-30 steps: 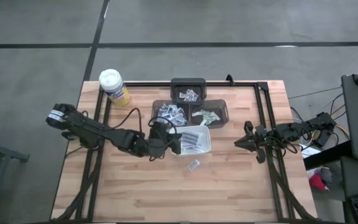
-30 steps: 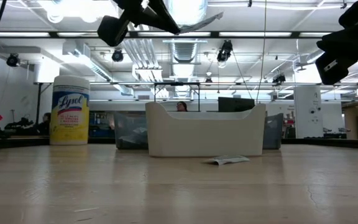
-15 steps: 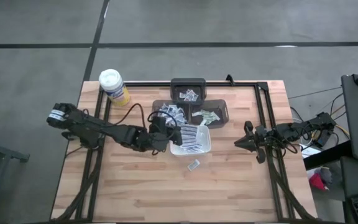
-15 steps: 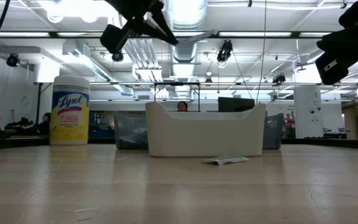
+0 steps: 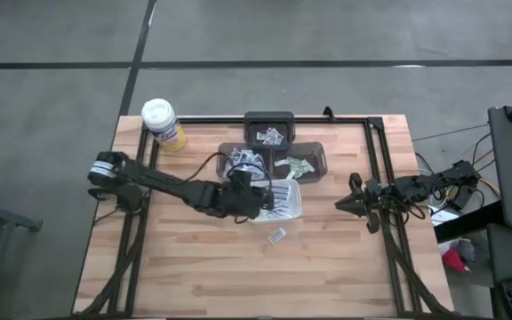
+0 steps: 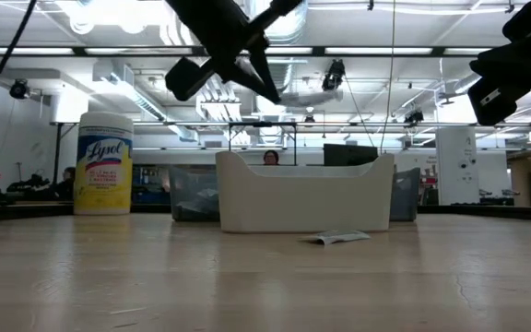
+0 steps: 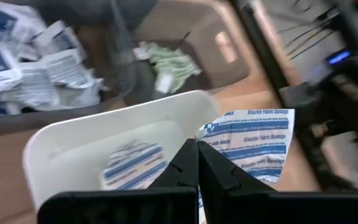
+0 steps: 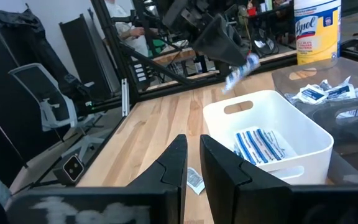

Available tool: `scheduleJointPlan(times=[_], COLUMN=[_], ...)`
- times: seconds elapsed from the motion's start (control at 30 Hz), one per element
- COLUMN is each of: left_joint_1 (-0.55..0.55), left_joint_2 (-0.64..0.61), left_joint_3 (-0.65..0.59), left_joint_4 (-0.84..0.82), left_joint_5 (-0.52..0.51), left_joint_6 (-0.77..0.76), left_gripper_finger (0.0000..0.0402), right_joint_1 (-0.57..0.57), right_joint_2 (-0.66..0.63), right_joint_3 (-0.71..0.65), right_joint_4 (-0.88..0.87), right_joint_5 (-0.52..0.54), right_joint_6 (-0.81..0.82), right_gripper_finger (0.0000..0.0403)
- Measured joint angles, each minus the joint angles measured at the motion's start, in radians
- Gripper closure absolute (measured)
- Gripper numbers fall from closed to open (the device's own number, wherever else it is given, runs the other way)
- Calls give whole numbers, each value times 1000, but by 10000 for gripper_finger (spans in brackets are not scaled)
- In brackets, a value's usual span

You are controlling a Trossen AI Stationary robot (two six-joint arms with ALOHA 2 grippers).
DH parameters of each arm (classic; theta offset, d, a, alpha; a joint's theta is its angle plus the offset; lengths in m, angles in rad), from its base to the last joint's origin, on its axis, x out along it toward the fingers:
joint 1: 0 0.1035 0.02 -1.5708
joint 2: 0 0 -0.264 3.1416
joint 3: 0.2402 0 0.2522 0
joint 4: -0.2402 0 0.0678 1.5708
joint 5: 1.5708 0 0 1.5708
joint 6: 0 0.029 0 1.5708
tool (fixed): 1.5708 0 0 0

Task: Pick & Place First Aid Supplies
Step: Put the blue bandage into the white bin

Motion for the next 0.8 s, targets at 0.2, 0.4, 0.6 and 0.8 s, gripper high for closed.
scheduleJointPlan(times=[0.2, 0.4, 0.6, 0.8], left_joint_1=[24, 43, 55, 54], left_joint_2=[102, 212, 278, 299], left_joint_3=[171, 320, 352, 351], left_joint_4=[-260, -414, -419, -427], left_joint_5=[27, 71, 148, 174], left_joint_6=[-45, -48, -70, -113], left_gripper_finger=[402, 402, 402, 402], right_joint_1=[0, 0, 0, 0], right_joint_2=[1, 1, 1, 1], right_joint_3=[0, 0, 0, 0], right_joint_4=[0, 0, 0, 0], right_joint_5=[0, 0, 0, 0], right_joint_6=[0, 0, 0, 0], right_gripper_finger=[360, 360, 360, 360])
